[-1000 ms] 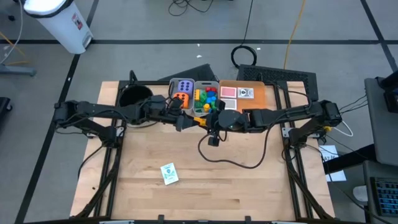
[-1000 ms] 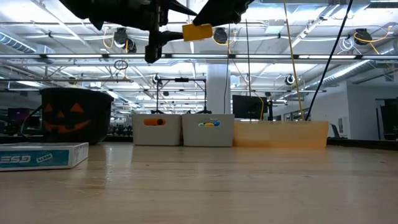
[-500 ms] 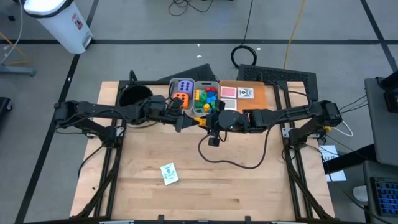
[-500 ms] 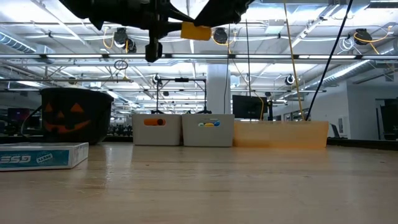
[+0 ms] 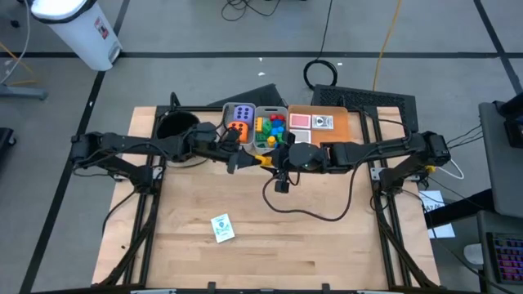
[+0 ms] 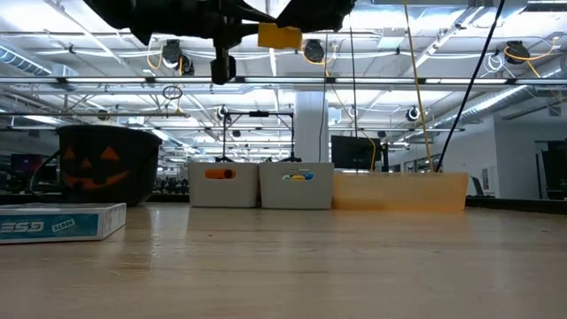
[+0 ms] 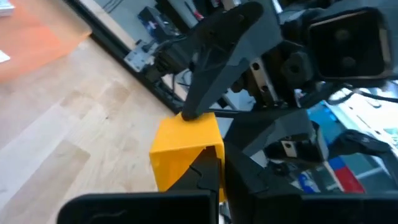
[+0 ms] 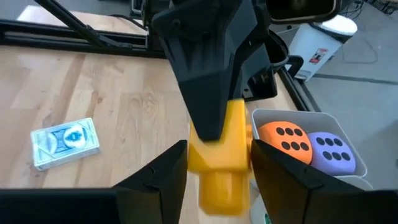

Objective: Pick & Place Toys
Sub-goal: Put the yellow gamepiece into the right gray bin

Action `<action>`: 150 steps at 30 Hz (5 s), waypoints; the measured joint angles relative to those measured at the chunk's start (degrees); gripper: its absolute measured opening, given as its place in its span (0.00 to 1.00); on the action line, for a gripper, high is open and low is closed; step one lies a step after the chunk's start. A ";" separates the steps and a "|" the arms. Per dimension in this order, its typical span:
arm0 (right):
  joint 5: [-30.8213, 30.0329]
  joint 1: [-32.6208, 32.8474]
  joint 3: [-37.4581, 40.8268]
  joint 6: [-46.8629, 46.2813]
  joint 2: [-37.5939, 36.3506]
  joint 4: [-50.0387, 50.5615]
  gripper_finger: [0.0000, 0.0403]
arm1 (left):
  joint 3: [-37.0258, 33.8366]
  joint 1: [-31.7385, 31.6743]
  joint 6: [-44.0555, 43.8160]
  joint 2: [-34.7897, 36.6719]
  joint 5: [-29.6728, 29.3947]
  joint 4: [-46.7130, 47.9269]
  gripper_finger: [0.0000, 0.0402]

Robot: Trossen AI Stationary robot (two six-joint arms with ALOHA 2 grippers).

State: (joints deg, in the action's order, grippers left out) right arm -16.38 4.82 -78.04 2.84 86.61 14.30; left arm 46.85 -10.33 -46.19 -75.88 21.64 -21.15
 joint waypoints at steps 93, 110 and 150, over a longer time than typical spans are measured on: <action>1.48 -7.50 0.07 11.11 -3.01 -13.13 0.32 | 0.05 -9.84 -10.85 -0.07 6.39 -21.43 0.46; 5.21 -16.82 0.00 4.07 -5.31 -11.05 0.32 | 0.00 -24.70 -11.98 0.11 17.27 -22.77 0.53; 33.13 -35.47 -42.12 11.82 37.01 47.78 0.32 | 0.11 -33.57 -18.48 10.61 24.88 -38.99 0.53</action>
State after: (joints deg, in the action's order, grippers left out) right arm 16.75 -30.65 -120.16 14.66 123.62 62.08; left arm 46.96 -43.90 -64.66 -65.26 46.52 -60.14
